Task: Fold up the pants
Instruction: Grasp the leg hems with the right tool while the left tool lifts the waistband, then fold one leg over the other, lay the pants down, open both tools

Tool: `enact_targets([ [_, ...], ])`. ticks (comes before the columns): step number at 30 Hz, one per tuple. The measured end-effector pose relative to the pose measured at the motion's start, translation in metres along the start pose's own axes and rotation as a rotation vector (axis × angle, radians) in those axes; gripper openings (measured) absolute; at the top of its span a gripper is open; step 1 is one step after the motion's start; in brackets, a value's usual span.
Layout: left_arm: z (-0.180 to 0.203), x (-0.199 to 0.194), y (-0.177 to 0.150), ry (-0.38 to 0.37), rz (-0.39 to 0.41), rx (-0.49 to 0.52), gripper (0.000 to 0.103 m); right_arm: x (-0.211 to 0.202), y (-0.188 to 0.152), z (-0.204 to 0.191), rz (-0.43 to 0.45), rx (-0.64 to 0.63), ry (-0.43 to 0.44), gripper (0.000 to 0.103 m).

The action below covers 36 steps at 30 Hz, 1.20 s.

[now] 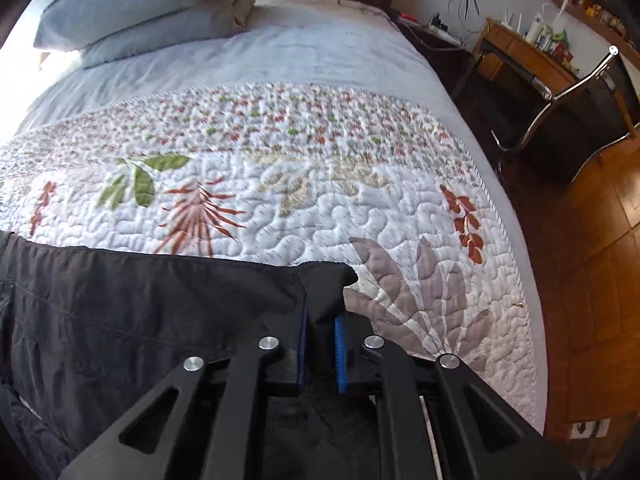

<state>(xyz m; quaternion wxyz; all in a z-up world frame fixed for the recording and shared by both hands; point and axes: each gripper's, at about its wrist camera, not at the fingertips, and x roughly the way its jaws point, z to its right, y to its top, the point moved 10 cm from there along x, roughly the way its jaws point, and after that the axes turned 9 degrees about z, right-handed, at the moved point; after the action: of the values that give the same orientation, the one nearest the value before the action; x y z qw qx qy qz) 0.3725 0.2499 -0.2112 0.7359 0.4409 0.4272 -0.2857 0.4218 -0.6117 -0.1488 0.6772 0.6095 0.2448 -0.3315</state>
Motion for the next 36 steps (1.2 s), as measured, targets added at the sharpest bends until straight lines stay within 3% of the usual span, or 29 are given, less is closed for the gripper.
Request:
enact_targets([
  [5,0.011,-0.022,-0.014,-0.096,0.023,0.015,0.03,-0.106,0.006,-0.014,0.217,0.014,0.083,0.01],
  [11,0.017,-0.059,-0.044,-0.215,0.06,0.041,0.03,-0.21,-0.054,-0.01,0.369,0.107,0.143,0.01],
  [19,-0.02,-0.102,-0.09,-0.31,0.077,-0.044,0.031,-0.243,-0.176,0.046,0.38,0.456,0.146,0.004],
  [25,-0.049,-0.133,-0.131,-0.363,0.082,-0.035,0.033,-0.248,-0.241,0.055,0.31,0.55,0.08,0.0],
  [28,-0.055,-0.14,-0.156,-0.366,0.076,0.035,0.034,-0.258,-0.245,0.048,0.298,0.516,0.035,0.0],
  [31,-0.059,-0.138,-0.172,-0.358,0.074,0.065,0.035,-0.259,-0.206,-0.011,0.3,0.397,0.136,0.001],
  [32,-0.059,-0.138,-0.174,-0.362,0.076,0.068,0.035,-0.256,-0.189,-0.037,0.299,0.329,0.157,0.007],
  [33,-0.059,-0.137,-0.176,-0.369,0.082,0.069,0.035,-0.252,-0.169,-0.068,0.31,0.259,0.191,0.043],
  [34,-0.059,-0.137,-0.177,-0.371,0.087,0.07,0.035,-0.249,-0.149,-0.101,0.335,0.19,0.242,0.067],
  [36,-0.058,-0.136,-0.178,-0.375,0.095,0.07,0.035,-0.237,-0.109,-0.174,0.372,0.051,0.352,0.067],
])
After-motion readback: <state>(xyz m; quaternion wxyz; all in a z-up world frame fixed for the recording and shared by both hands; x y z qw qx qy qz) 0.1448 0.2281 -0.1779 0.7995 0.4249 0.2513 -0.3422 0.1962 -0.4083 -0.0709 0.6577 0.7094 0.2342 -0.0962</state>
